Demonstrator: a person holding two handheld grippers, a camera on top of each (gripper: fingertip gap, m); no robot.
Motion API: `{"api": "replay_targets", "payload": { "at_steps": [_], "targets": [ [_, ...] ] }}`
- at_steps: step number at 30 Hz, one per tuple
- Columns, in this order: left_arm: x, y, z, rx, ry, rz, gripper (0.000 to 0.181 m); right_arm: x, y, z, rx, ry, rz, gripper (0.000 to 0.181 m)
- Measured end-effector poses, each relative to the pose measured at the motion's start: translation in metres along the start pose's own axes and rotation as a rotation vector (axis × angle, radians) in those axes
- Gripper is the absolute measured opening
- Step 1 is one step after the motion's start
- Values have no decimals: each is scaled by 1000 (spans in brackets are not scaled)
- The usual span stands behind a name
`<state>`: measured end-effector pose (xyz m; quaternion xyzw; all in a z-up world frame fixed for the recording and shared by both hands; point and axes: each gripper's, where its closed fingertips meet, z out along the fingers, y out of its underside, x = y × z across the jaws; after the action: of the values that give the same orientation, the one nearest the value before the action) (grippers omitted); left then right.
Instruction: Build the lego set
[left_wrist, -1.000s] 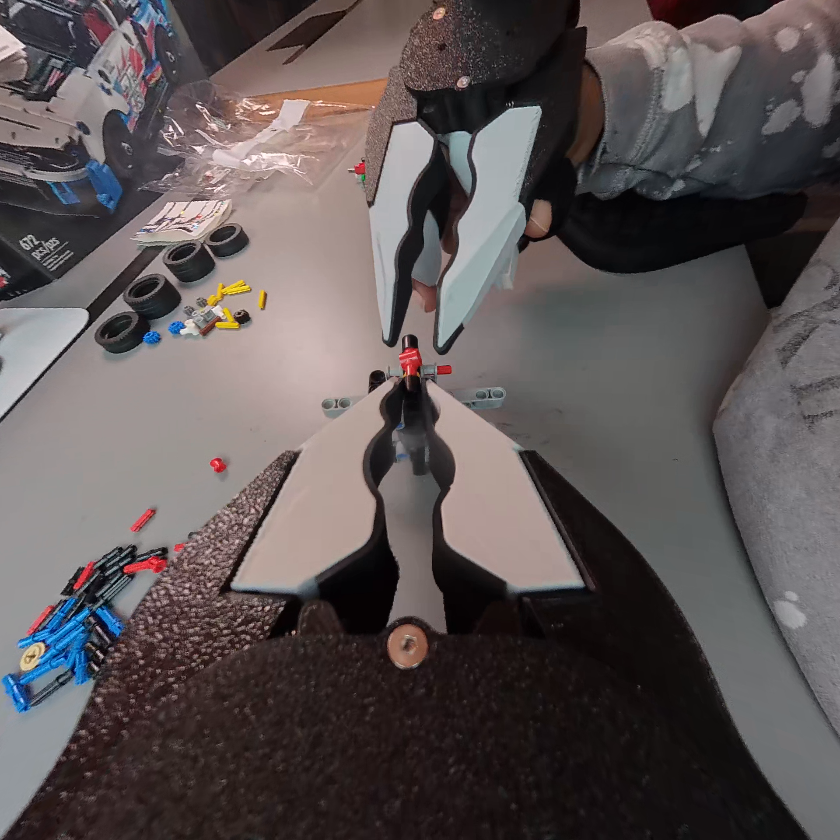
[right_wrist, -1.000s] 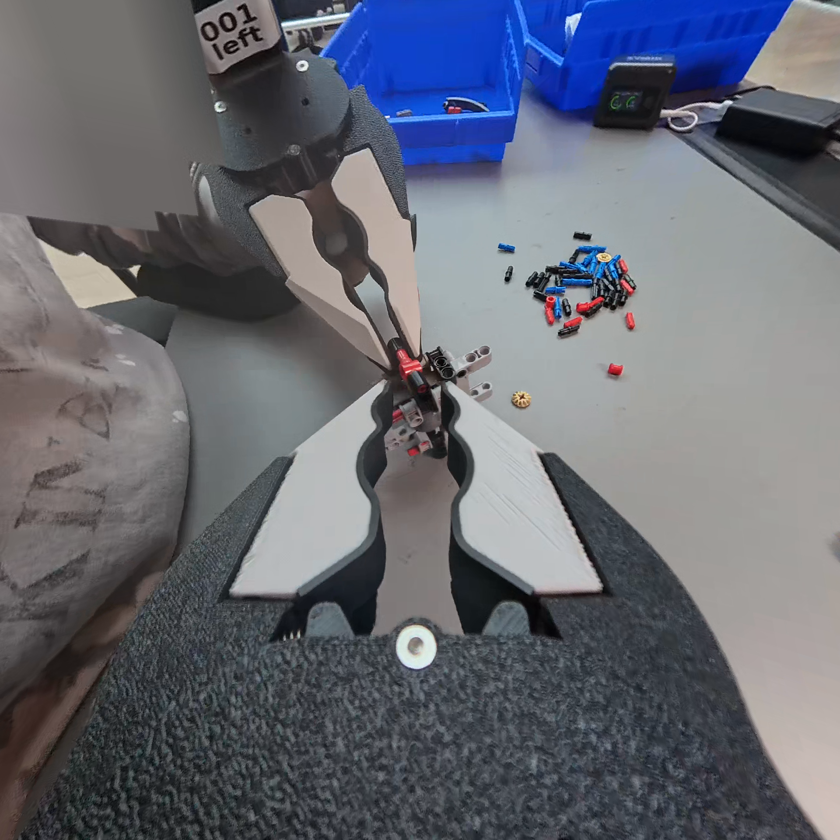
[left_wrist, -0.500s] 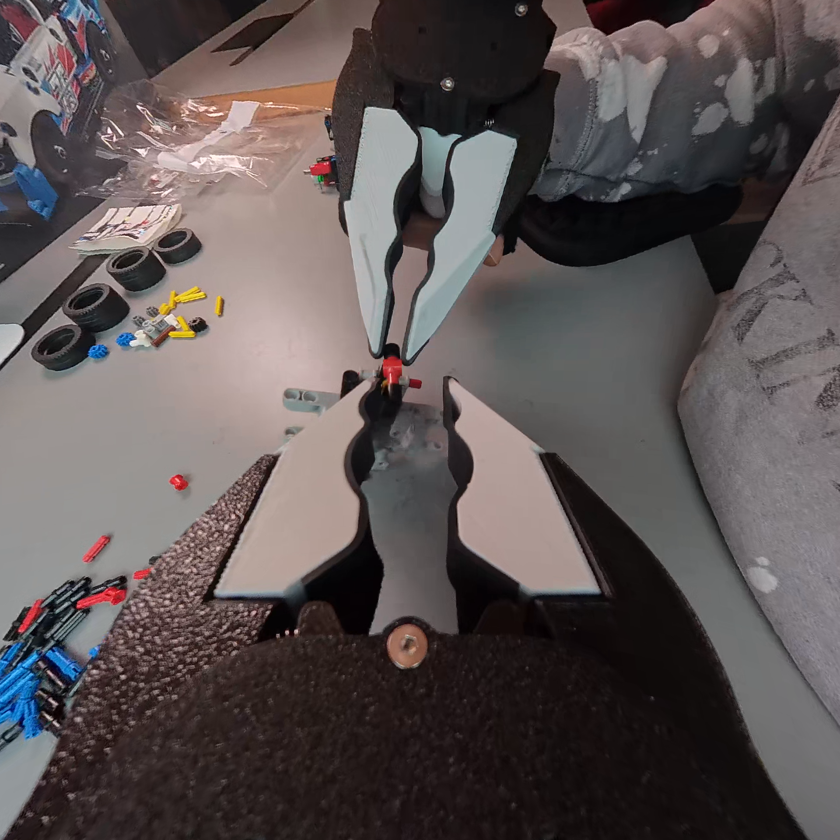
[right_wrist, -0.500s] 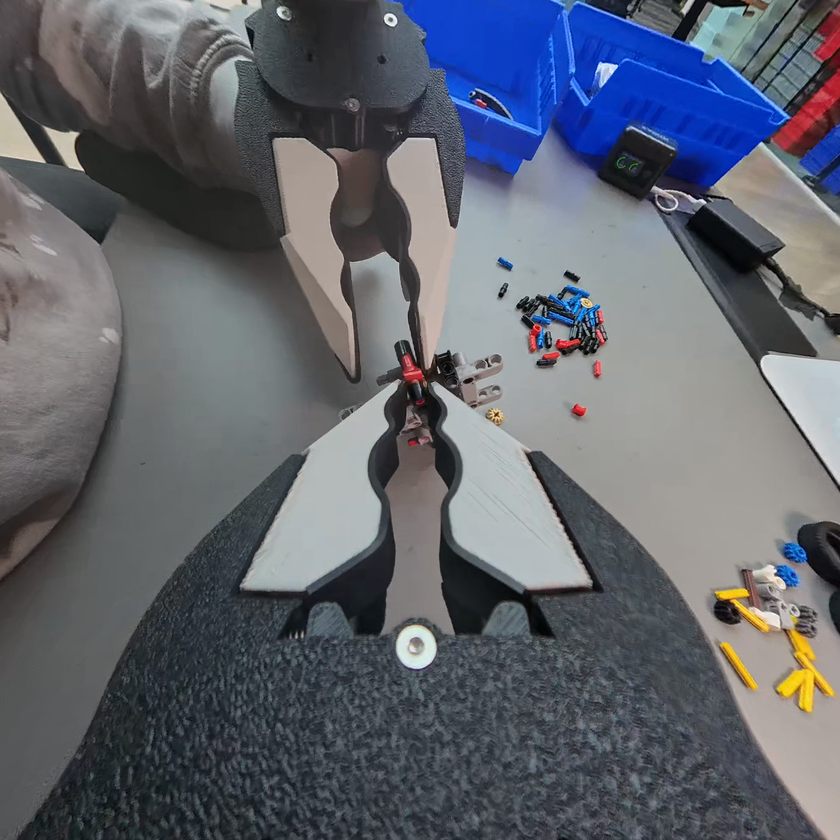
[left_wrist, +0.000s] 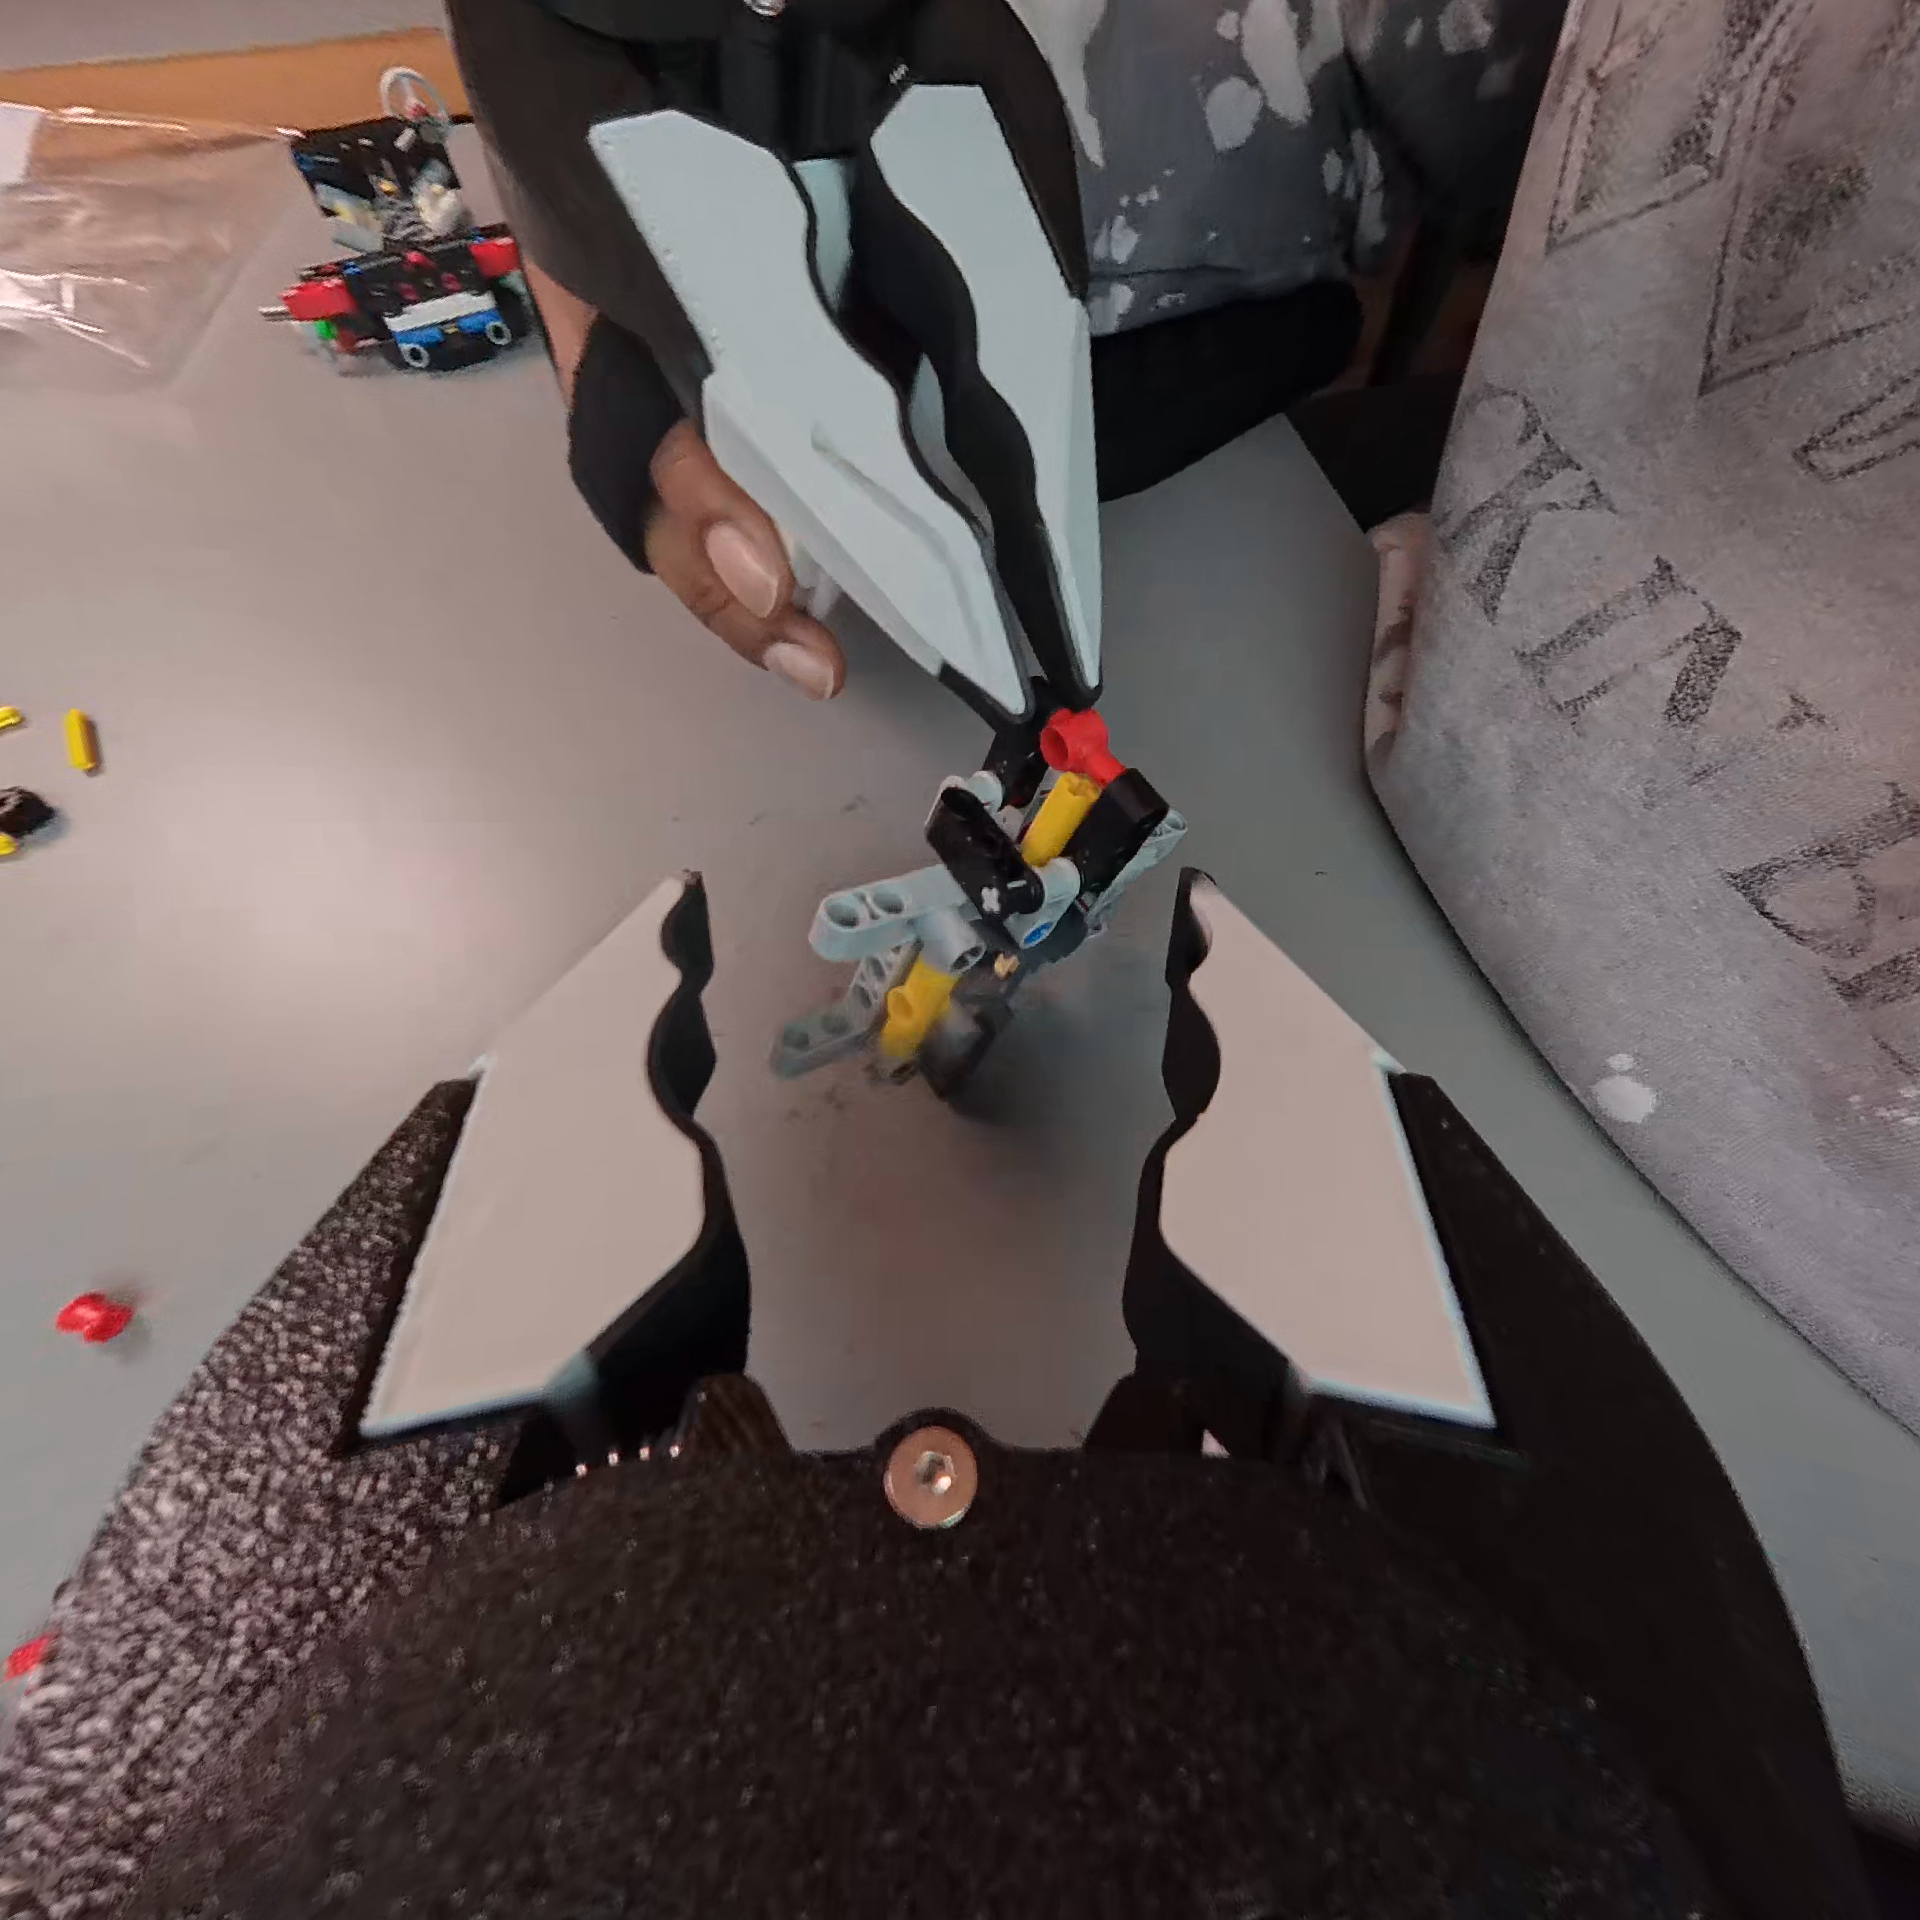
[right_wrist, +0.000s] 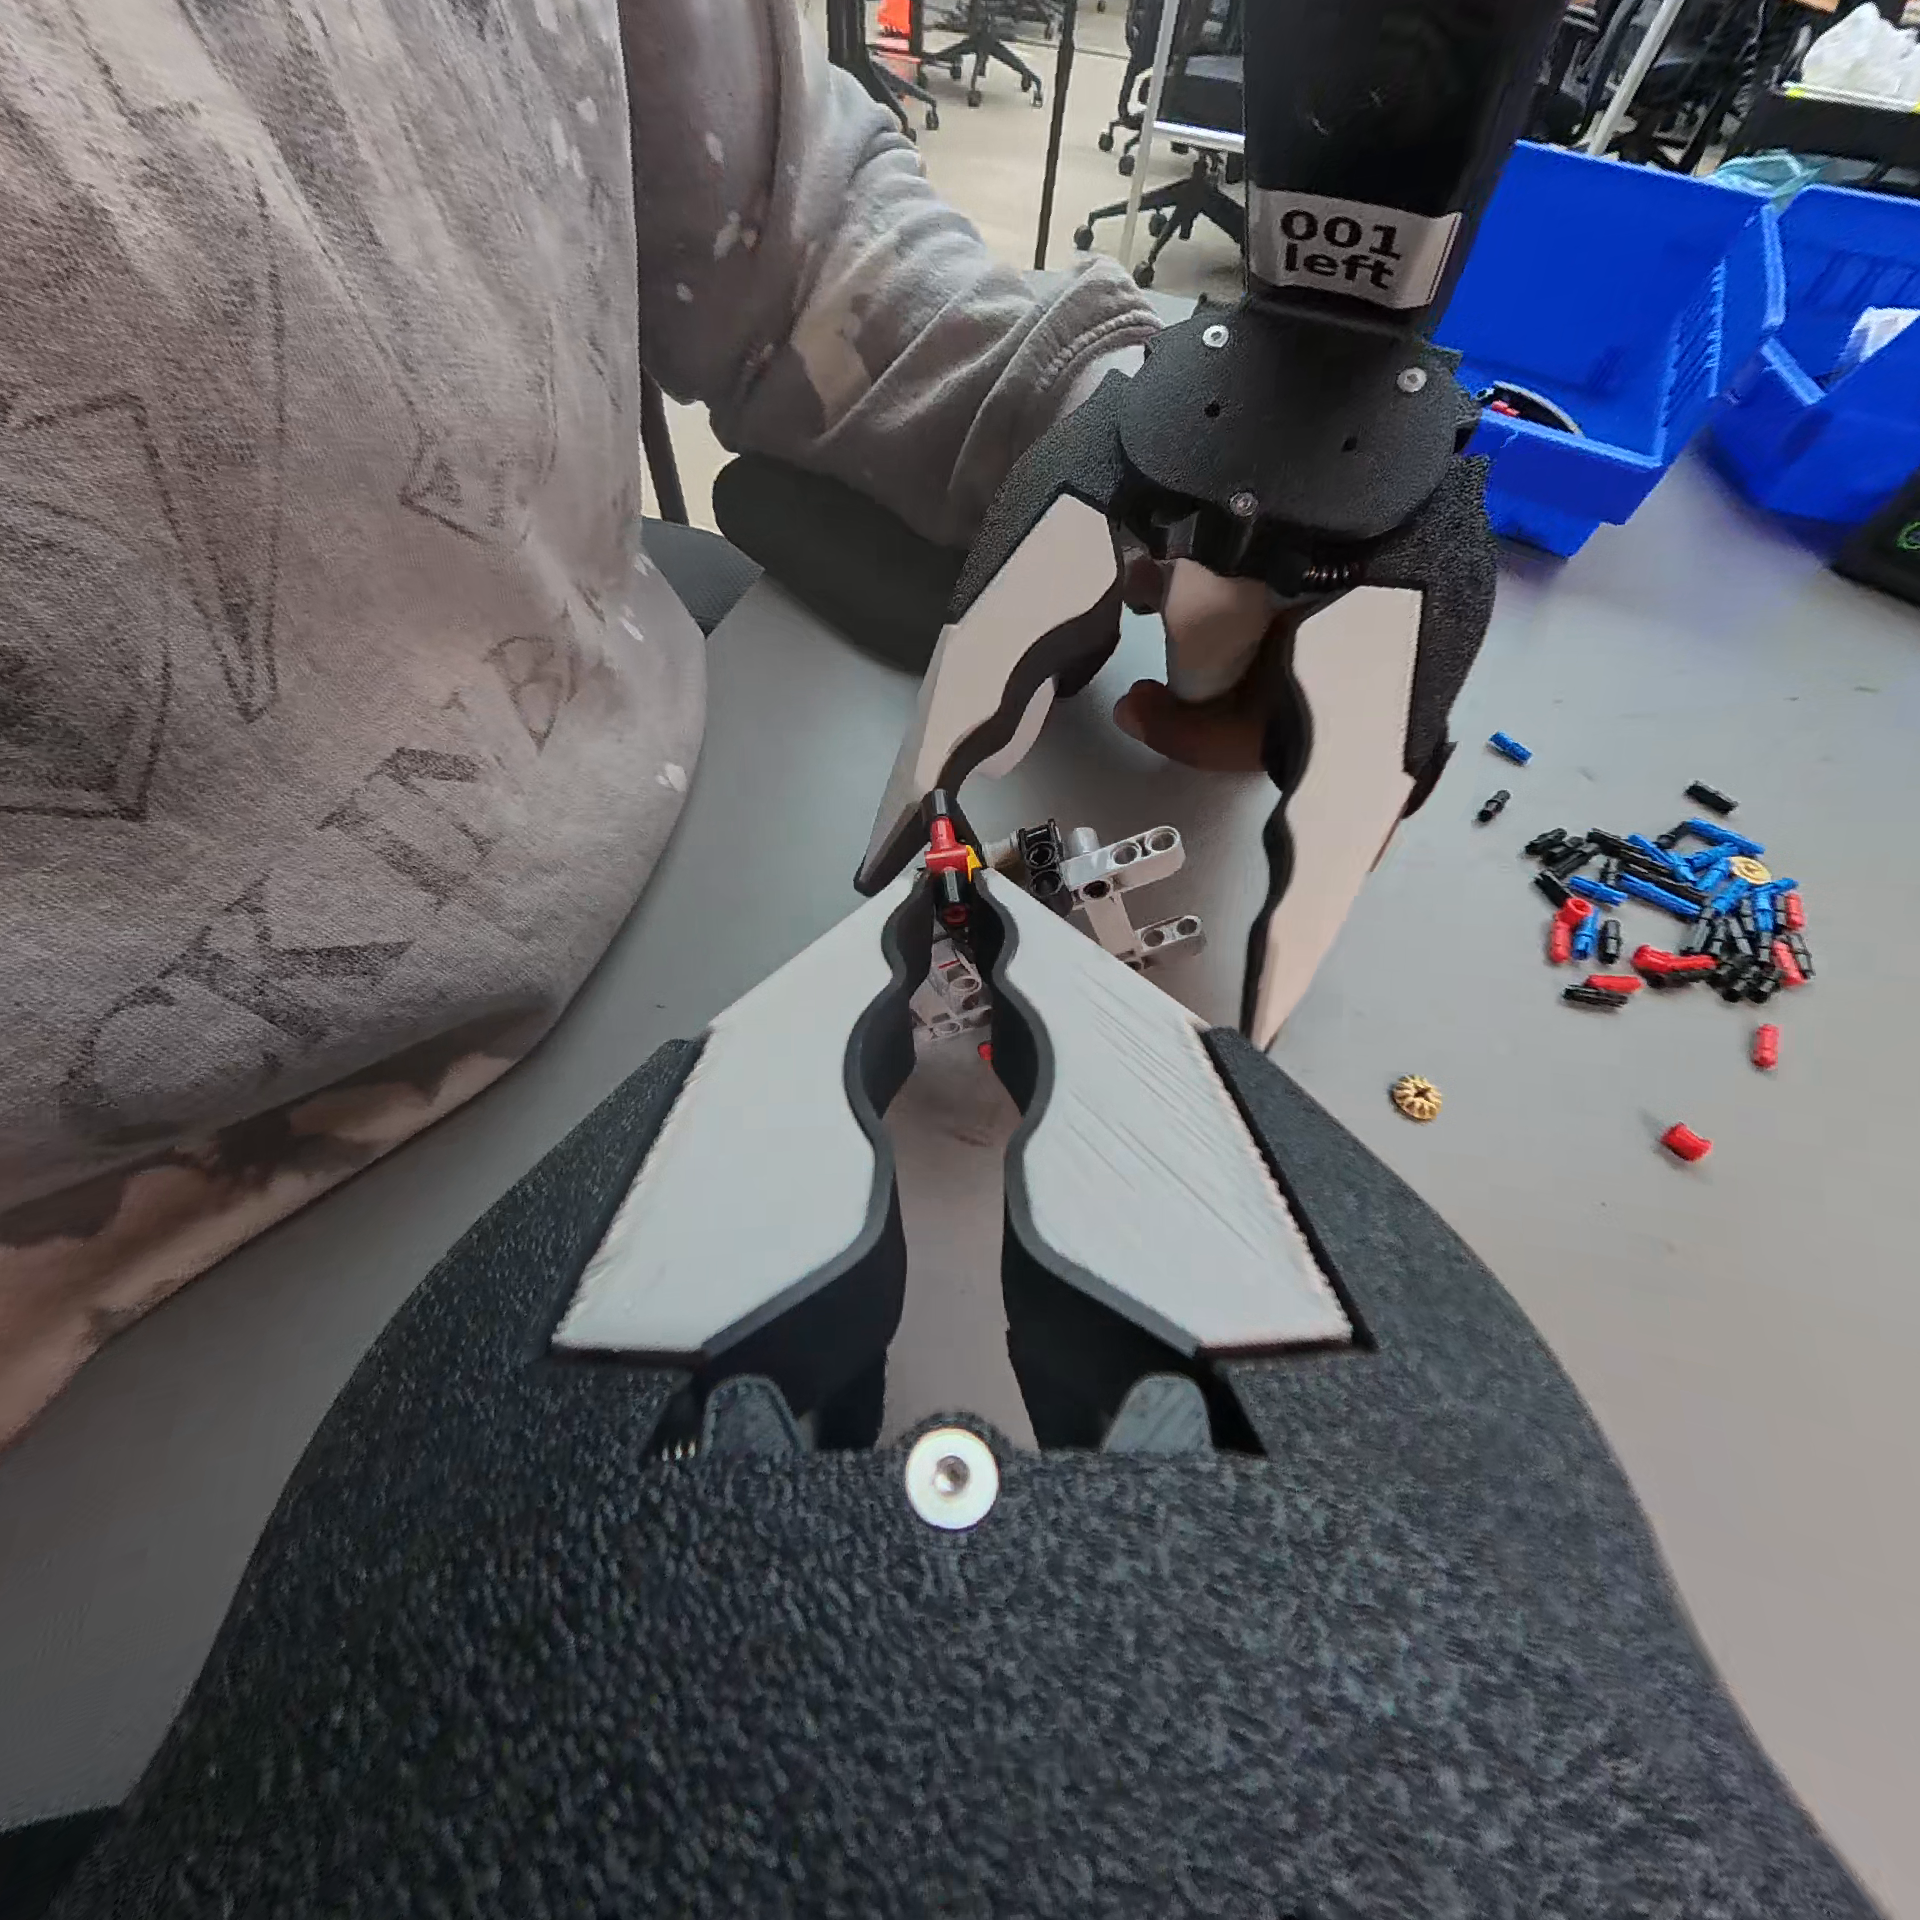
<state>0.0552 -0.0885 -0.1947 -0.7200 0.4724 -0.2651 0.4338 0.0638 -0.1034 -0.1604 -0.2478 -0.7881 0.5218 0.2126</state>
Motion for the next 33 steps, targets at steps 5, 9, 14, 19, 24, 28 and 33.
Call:
{"api": "replay_targets", "payload": {
  "at_steps": [5, 9, 14, 19, 24, 28, 33],
  "targets": [
    [6, 5, 9, -49, 4, 20, 56, 0, 2, -4, 2, -5, 33, 6],
    [-20, 8, 2, -56, -142, -61, 54, 30, 8, -16, -12, 148, 115, 12],
    [-57, 10, -12, -94, -438, -99, 53, 61, 13, -20, -35, 355, 265, 50],
    [-64, 9, -15, -148, -570, -20, 52, 70, 18, -9, -47, 441, 279, 33],
    [-62, 9, -16, -174, -598, 31, 49, 68, 17, -10, -64, 451, 179, 32],
    [-46, 10, -8, -102, -410, -75, 54, 59, 18, -4, -76, 405, 85, 32],
    [-30, 12, -3, -89, -279, -83, 34, 46, 13, 6, -79, 323, 11, 31]
  ]
}}
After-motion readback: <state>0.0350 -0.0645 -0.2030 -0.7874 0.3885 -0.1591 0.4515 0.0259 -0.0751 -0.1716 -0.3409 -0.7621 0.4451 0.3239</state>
